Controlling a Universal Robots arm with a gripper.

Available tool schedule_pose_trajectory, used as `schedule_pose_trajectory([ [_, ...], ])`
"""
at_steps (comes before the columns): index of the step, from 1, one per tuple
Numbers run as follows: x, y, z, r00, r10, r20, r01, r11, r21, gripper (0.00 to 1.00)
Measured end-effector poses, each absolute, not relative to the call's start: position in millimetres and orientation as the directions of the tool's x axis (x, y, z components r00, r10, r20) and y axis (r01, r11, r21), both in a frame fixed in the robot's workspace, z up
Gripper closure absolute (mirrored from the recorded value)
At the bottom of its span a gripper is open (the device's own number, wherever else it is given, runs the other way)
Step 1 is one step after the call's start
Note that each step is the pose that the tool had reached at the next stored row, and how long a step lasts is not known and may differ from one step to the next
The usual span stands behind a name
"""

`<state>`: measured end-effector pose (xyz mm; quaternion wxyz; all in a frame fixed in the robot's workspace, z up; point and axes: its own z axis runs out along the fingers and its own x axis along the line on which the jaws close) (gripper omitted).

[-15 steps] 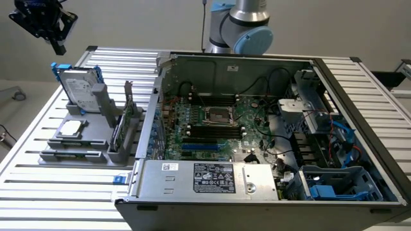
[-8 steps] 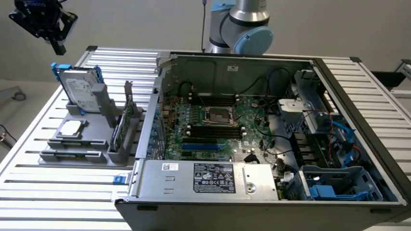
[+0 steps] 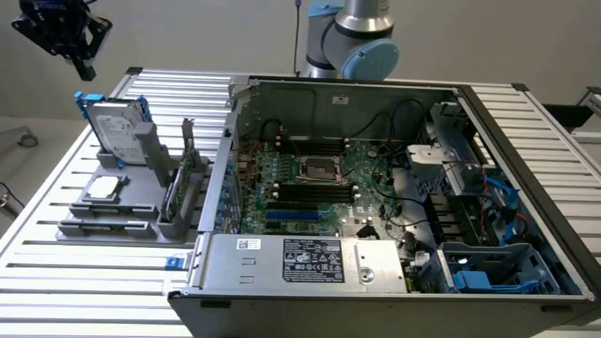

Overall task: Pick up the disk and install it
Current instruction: 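Pick up the disk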

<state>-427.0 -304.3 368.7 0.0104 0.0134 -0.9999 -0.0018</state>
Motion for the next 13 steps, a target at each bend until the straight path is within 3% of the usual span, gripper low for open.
schedule_pose_trajectory([
  [13,-427.1,-304.2,361.0,-0.965,-0.26,0.02,-0.26,0.966,0.004,0.89],
])
